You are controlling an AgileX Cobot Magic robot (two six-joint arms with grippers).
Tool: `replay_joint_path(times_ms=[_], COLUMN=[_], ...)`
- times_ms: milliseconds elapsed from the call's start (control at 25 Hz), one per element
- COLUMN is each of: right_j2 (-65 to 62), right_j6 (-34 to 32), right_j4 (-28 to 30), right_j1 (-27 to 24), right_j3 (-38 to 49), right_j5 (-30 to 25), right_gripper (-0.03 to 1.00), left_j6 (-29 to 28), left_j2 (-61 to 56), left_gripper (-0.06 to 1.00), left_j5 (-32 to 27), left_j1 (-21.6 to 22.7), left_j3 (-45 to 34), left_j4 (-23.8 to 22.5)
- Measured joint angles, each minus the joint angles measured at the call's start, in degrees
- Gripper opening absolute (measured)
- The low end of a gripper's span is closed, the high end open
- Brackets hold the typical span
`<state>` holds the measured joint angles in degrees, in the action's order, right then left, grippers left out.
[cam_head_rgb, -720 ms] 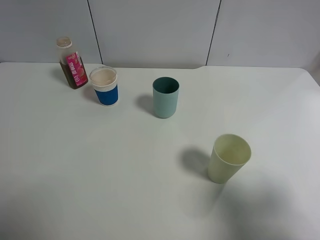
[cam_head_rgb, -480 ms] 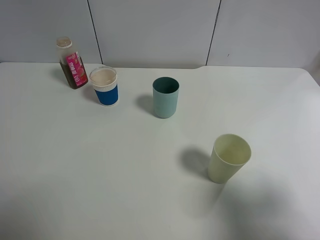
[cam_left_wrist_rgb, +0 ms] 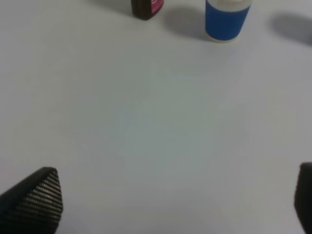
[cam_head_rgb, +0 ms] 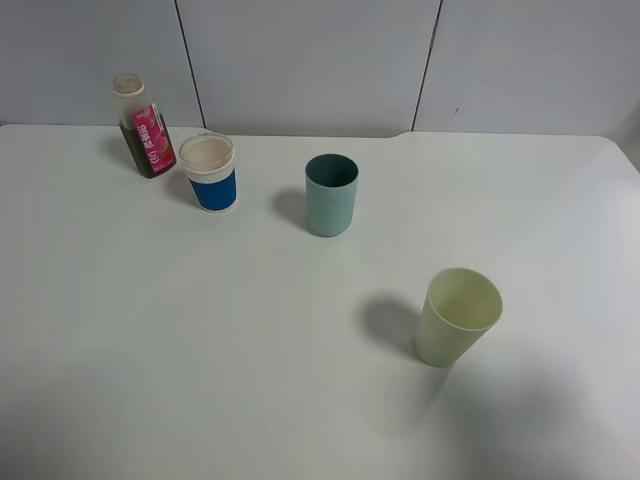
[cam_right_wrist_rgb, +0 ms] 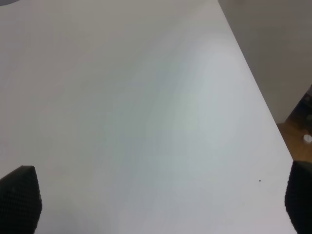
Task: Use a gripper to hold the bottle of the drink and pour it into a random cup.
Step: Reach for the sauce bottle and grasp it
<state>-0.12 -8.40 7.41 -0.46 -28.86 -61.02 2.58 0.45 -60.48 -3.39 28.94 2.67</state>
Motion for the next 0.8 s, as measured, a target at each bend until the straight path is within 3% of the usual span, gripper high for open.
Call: replay_joint_path(times_ms=[560,640,800], right_j2=[0.0,0.0,0.0], right_j6=[0.0,0.0,0.0], right_j4=[0.0,0.0,0.0], right_j1=[0.0,0.0,0.0], right_j3=[0.0,0.0,0.0], right_j5=[0.0,0.0,0.0], right_gripper=[1.0,1.0,1.0], left_j6=[-1.2,-2.0,-6.8], left_j2=[0.0,0.0,0.8], left_gripper=[0.92,0.92,0.92], left_j5=[0.5,4.0,19.2], left_j1=[0.0,0.0,0.0], left_j3=[0.2,0.9,1.0], left_j4=[-0.2,-0.2,-0.5])
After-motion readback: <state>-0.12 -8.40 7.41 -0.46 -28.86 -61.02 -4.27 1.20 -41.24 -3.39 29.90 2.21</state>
